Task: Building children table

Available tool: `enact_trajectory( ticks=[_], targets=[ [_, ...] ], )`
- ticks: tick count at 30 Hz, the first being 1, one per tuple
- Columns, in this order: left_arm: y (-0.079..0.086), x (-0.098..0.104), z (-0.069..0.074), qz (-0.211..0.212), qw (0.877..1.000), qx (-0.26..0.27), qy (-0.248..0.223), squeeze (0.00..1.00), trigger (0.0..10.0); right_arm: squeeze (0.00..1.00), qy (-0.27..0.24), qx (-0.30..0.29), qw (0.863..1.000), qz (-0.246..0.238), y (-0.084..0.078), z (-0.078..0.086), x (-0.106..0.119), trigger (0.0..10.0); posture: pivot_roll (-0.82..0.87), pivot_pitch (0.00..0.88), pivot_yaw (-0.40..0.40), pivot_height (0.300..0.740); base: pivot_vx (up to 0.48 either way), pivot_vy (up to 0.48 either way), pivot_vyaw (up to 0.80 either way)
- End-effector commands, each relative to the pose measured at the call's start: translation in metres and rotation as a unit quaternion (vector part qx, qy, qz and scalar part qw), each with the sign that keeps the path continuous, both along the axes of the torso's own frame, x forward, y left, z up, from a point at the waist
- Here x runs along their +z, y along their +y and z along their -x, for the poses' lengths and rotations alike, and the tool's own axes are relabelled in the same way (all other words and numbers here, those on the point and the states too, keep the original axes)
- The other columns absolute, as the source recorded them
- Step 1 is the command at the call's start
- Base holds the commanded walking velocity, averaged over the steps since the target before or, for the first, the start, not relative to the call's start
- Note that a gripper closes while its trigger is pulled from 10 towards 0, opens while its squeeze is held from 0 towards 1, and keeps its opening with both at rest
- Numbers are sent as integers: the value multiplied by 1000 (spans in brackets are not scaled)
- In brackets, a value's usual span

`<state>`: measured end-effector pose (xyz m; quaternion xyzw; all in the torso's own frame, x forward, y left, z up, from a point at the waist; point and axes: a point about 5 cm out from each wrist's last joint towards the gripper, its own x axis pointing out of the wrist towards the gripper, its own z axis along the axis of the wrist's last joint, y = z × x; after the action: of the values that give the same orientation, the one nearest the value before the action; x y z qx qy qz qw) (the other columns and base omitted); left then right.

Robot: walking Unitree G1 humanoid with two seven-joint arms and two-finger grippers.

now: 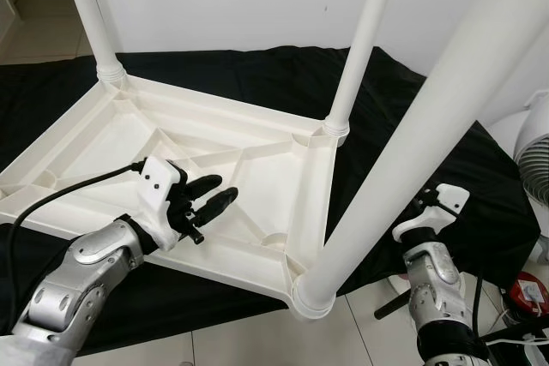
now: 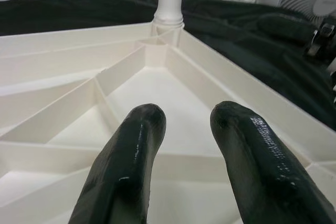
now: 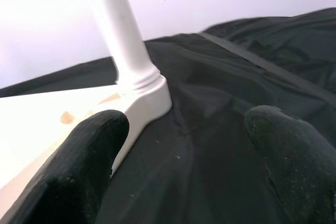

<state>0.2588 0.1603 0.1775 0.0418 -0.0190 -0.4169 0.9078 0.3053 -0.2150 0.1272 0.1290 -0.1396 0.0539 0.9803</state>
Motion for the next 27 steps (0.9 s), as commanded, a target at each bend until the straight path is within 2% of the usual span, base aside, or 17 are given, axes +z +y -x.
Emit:
enact_trajectory(
  ticks=[1, 4, 6, 10, 11, 13, 14, 16, 18, 23, 27],
  targets=[
    [-6, -1, 16, -21, 988, -152, 6, 0, 10000, 0, 9, -6, 1000, 1, -8, 4, -3, 10000, 57, 112, -54, 740, 0, 0, 0],
    [-2, -2, 19, -40, 985, -166, 8, 0, 10000, 0, 8, -4, 1000, 4, -10, 4, 1, 10000, 60, 103, -53, 740, 0, 0, 0],
    [-1, -3, 20, -78, 981, -179, -2, 0, 10000, 0, 3, 0, 1000, 7, -9, 3, 6, 10000, 59, 93, -55, 740, 0, 0, 0],
    [-1, -5, 21, -99, 977, -191, -10, 0, 10000, 0, 1, 1, 1000, 11, -9, 2, 9, 10000, 57, 92, -55, 740, 0, 0, 0],
    [-1, -8, 21, -119, 974, -193, -12, 0, 10000, 0, 0, 4, 1000, 9, -8, 2, 12, 10000, 63, 87, -61, 740, 0, 0, 0],
    [-1, -8, 21, -119, 974, -193, -12, 0, 10000, 0, 0, 4, 1000, 9, -8, 2, 12, 10000, 63, 87, -61, 740, 0, 0, 0],
    [-2, -12, 21, -144, 970, -197, -15, 0, 10000, 0, -2, 9, 1000, 11, -9, 2, 15, 10000, 67, 85, -62, 740, 0, 0, 0],
    [-2, -12, 21, -144, 970, -197, -15, 0, 10000, 0, -2, 9, 1000, 11, -9, 2, 15, 10000, 67, 85, -62, 740, 0, 0, 0],
    [-8, -23, 23, -188, 959, -213, -18, 0, 10000, 0, -4, 9, 1000, 16, -13, 1, 19, 10000, 70, 80, -61, 740, 0, 0, 0],
    [-15, -28, 24, -206, 951, -229, -23, 0, 10000, 0, -4, 7, 1000, 17, -18, 1, 21, 10000, 70, 92, -53, 740, 0, 0, 0],
    [-19, -33, 18, -231, 946, -224, -35, 0, 10000, 0, -2, 3, 1000, 20, -19, 3, 21, 10000, 63, 96, -45, 740, 0, 0, 0]
  ],
)
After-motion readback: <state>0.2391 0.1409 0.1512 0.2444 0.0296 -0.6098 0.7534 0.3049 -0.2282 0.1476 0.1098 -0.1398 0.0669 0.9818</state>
